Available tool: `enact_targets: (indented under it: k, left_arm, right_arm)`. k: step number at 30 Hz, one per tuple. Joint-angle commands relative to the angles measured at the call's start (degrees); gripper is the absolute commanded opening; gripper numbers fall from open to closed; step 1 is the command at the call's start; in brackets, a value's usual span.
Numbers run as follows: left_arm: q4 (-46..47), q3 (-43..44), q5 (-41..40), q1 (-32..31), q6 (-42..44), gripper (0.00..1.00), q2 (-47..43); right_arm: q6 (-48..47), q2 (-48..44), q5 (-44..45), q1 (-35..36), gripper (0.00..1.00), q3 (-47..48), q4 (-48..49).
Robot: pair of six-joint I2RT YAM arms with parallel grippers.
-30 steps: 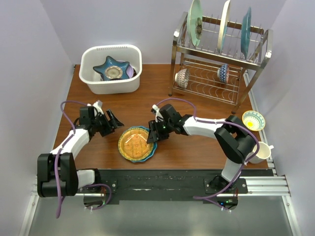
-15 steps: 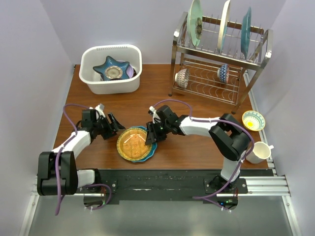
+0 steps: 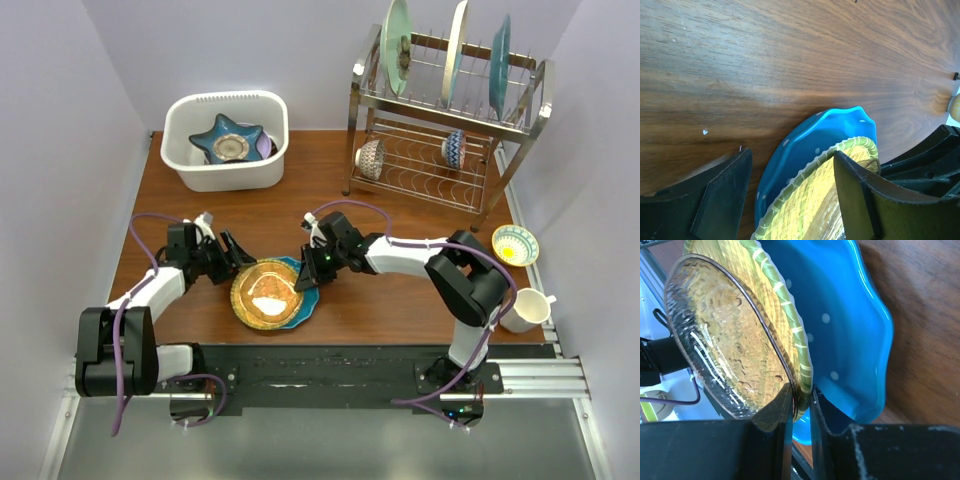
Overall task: Place the plates into the plastic bin on the countertop
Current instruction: Pick up the plate at the center of the board.
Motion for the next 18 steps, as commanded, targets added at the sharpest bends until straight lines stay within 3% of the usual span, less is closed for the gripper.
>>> enact_targets:
  k: [1, 18]
  left_arm:
    - [2.8, 1.3, 0.1, -0.2, -0.9, 0.7, 0.0]
    - [5.3, 1.0, 1.9, -0.2, -0.8, 0.67, 2.9]
  right_arm:
    - [-3.0, -3.6, 3.0, 0.4, 0.06, -0.4, -2.2]
    - [-6.7, -14.4, 7.3, -2.8, 0.06, -3.1, -8.7]
